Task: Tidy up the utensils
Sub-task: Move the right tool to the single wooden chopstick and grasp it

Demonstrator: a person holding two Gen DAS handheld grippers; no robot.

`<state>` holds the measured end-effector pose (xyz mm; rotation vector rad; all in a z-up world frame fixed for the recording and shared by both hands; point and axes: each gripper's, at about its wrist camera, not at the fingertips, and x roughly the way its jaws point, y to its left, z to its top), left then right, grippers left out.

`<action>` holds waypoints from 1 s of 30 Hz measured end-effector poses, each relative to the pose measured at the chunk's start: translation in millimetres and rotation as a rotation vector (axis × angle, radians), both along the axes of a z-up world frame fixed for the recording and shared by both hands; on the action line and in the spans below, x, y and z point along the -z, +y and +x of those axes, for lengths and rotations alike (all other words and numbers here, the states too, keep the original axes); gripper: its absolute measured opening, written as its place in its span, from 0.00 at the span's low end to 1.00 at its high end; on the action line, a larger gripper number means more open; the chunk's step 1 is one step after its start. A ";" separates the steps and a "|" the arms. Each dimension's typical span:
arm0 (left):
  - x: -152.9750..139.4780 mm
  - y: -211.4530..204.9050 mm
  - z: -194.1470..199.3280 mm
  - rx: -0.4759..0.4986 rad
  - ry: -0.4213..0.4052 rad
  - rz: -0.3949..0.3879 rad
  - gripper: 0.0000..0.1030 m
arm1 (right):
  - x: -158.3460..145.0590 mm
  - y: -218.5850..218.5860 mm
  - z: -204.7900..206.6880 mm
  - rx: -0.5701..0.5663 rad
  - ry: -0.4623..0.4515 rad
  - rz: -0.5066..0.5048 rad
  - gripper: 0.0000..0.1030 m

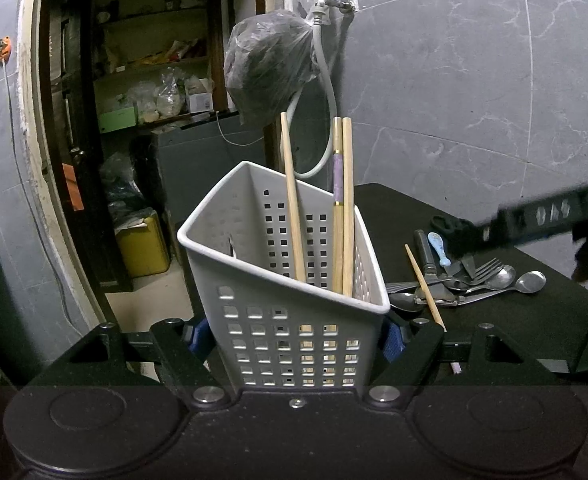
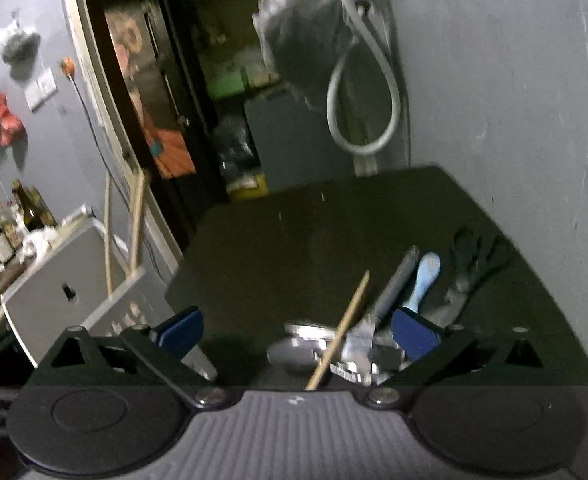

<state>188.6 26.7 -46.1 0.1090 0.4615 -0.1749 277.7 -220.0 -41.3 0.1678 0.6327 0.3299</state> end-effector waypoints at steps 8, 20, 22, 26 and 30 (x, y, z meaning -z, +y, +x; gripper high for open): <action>-0.2 -0.2 0.1 0.000 0.000 0.000 0.76 | 25.6 15.9 5.6 -0.002 0.126 -0.070 1.00; -0.5 -0.1 -0.1 0.001 0.000 0.002 0.76 | 41.8 29.2 18.0 0.014 0.222 -0.143 1.00; 0.3 0.9 -0.4 0.001 0.001 0.002 0.76 | 44.9 31.7 23.4 0.025 0.242 -0.168 1.00; 0.2 0.9 -0.4 0.001 0.000 0.002 0.76 | 49.2 38.1 34.8 0.031 0.262 -0.205 1.00; 0.3 1.5 -0.8 0.001 0.000 0.002 0.76 | 49.2 44.3 45.0 0.053 0.267 -0.220 0.88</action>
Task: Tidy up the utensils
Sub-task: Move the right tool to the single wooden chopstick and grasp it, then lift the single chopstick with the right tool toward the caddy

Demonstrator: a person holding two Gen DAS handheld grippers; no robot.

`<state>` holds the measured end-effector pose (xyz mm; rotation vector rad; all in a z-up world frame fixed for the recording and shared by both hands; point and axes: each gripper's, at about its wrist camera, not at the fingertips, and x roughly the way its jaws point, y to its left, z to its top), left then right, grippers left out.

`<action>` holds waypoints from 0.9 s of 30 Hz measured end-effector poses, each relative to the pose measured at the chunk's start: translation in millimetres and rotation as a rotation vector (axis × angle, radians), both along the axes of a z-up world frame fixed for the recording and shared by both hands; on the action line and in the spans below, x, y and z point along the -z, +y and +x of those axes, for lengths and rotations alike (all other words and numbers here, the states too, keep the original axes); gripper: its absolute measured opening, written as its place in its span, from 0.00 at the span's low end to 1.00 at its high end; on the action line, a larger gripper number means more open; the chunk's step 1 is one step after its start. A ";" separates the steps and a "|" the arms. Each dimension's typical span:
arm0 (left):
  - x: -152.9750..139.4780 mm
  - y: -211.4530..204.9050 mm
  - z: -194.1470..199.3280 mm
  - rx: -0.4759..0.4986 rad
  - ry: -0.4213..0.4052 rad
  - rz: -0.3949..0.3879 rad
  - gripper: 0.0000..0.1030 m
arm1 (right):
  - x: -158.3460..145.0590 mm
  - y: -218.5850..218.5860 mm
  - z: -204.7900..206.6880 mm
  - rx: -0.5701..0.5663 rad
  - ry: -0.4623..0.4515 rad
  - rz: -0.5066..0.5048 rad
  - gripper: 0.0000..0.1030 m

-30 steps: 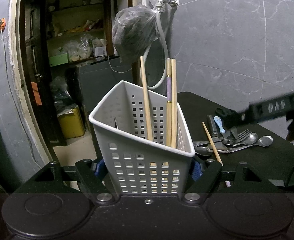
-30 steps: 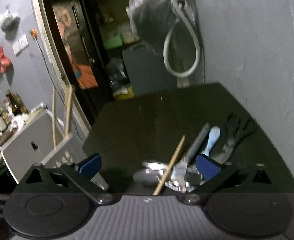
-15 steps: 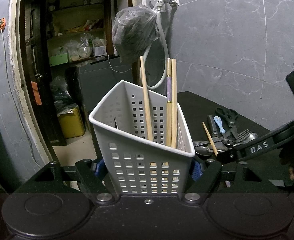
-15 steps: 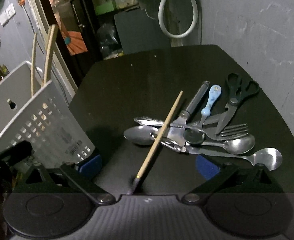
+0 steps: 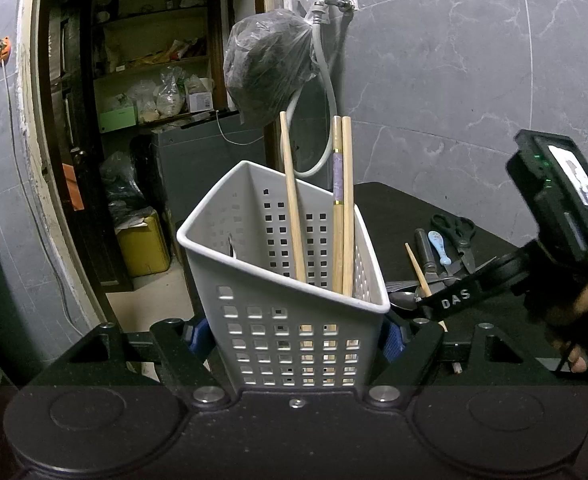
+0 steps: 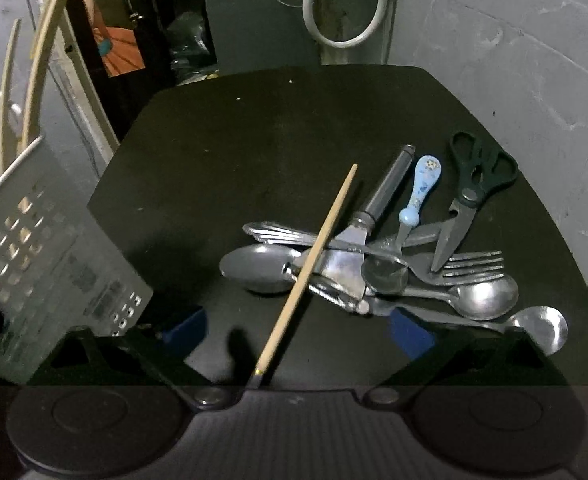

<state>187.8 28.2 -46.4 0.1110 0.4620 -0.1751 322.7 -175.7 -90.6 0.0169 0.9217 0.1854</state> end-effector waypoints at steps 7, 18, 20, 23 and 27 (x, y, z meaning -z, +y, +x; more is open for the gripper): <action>-0.3 -0.6 0.4 0.000 0.000 0.000 0.76 | 5.7 1.8 9.6 0.034 0.037 0.000 0.52; 1.1 0.8 -1.2 0.001 0.002 0.000 0.76 | 7.1 -8.5 9.4 0.056 0.053 0.070 0.06; 1.0 0.9 -1.1 0.002 0.001 0.001 0.76 | 7.1 -13.8 8.3 0.064 0.059 0.118 0.06; 2.2 1.1 -1.1 0.001 0.002 0.001 0.76 | 2.6 -26.6 3.3 0.084 0.034 0.234 0.06; 1.9 1.0 -0.7 0.001 0.002 0.000 0.76 | -15.5 -41.7 -7.6 0.072 -0.057 0.372 0.06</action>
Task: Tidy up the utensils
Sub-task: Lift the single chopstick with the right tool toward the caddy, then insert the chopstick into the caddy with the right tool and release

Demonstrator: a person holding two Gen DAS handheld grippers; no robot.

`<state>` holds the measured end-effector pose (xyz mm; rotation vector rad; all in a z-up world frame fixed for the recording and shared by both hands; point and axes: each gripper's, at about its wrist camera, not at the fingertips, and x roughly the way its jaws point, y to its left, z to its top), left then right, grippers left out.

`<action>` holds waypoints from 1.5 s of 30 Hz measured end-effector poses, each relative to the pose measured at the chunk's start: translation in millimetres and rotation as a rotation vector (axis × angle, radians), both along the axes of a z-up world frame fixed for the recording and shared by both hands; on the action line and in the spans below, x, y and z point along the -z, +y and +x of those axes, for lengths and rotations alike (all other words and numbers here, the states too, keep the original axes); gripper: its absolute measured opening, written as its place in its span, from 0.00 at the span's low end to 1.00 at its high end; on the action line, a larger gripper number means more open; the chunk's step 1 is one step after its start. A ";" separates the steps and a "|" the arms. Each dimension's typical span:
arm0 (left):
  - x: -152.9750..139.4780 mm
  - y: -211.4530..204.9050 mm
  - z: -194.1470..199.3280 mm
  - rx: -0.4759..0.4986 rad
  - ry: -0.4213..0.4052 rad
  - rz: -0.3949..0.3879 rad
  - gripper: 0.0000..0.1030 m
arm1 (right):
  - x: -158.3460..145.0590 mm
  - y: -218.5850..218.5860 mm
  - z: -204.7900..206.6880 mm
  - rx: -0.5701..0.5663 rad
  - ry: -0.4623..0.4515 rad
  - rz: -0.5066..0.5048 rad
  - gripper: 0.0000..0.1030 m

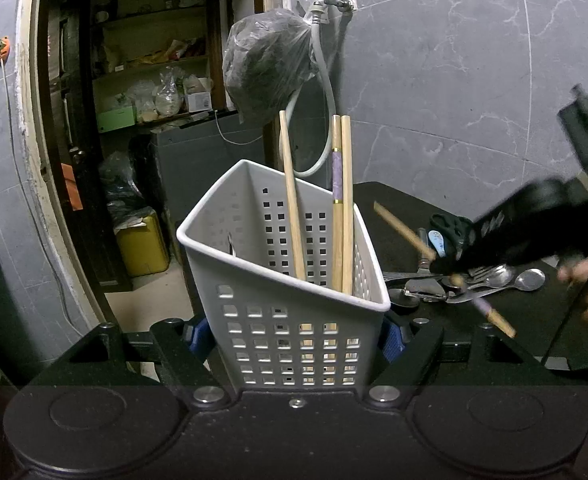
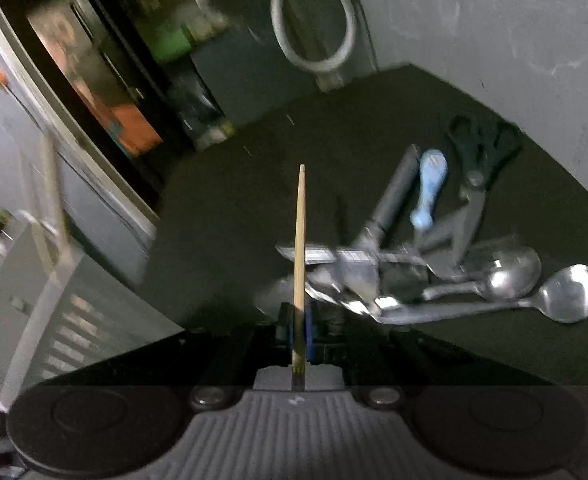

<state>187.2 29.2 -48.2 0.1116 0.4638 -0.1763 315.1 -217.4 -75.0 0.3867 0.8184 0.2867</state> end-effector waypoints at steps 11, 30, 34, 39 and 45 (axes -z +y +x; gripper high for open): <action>1.4 -0.8 0.3 0.007 0.001 0.004 0.76 | -60.4 -36.6 -22.8 -0.002 -0.288 0.465 0.06; 2.9 6.8 0.4 0.025 -0.005 -0.026 0.75 | -140.3 72.1 -62.2 -0.610 -0.589 -0.513 0.06; 4.1 10.2 0.2 0.032 -0.005 -0.037 0.75 | -138.8 90.2 -88.9 -0.859 -0.634 -0.927 0.06; 4.6 12.6 0.2 0.038 -0.006 -0.041 0.75 | -134.2 102.2 -112.5 -1.111 -0.741 -1.365 0.06; 5.1 14.3 0.7 0.042 -0.005 -0.045 0.74 | -130.7 118.7 -122.1 -1.367 -0.842 -1.643 0.06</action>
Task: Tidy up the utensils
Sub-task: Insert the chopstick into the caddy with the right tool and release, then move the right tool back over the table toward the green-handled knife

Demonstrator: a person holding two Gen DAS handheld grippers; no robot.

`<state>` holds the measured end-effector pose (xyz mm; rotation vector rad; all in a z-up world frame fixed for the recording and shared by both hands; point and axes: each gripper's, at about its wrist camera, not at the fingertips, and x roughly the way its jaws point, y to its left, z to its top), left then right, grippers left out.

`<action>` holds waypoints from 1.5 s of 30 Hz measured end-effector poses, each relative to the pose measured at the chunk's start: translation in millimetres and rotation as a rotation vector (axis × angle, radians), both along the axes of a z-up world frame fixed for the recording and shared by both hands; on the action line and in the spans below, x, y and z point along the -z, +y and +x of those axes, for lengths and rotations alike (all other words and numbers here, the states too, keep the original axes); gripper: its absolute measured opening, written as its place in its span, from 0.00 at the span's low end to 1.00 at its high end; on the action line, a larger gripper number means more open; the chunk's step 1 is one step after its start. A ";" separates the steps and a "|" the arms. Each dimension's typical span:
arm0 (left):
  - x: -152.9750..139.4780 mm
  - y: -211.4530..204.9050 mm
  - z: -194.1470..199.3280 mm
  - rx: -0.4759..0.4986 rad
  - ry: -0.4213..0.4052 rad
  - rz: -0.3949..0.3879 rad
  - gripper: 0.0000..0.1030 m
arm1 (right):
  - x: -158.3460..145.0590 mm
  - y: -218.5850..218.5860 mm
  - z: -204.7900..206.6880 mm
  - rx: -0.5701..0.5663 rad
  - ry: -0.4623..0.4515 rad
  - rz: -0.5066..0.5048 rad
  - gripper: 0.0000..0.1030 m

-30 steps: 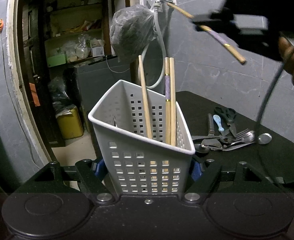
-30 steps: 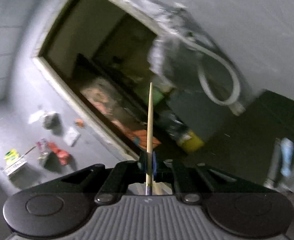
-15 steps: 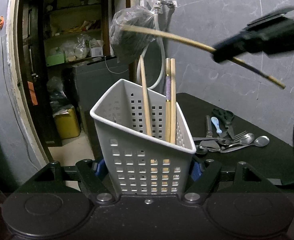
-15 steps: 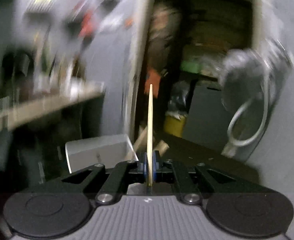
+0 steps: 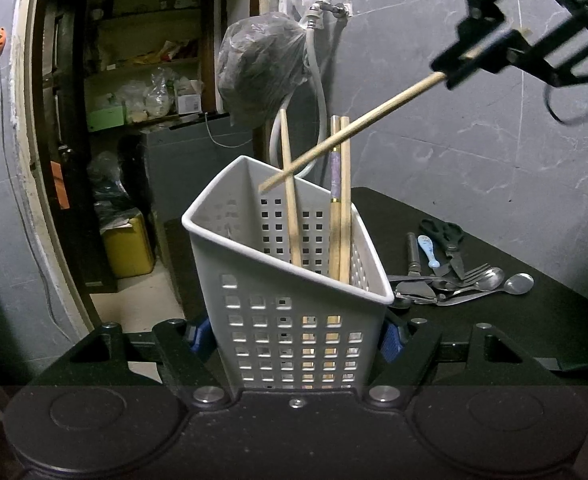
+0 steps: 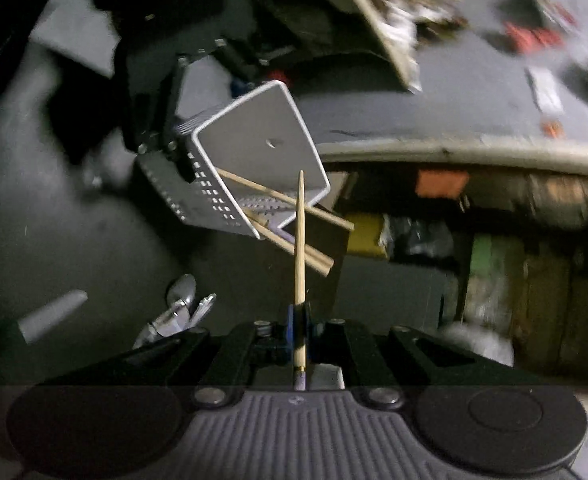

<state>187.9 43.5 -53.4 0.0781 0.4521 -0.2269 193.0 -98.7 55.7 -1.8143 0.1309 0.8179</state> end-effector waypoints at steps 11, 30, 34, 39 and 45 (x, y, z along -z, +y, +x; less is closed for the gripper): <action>0.5 0.0 0.1 -0.003 -0.001 0.005 0.74 | 43.0 19.1 23.3 -0.344 -0.188 -0.431 0.06; 1.8 1.2 -0.4 -0.006 0.002 0.006 0.74 | 48.8 2.8 46.0 -0.414 -0.298 -0.173 0.86; 1.5 1.2 -0.8 -0.007 0.003 0.008 0.74 | 33.0 -15.9 54.0 -0.294 -0.352 0.013 0.99; 1.6 1.7 -1.6 -0.009 0.004 0.013 0.74 | 33.9 -45.1 60.3 -0.129 -0.418 0.158 0.99; -0.2 -1.3 -4.1 -0.019 0.006 0.018 0.74 | 54.9 -69.5 55.2 0.153 -0.386 0.375 1.00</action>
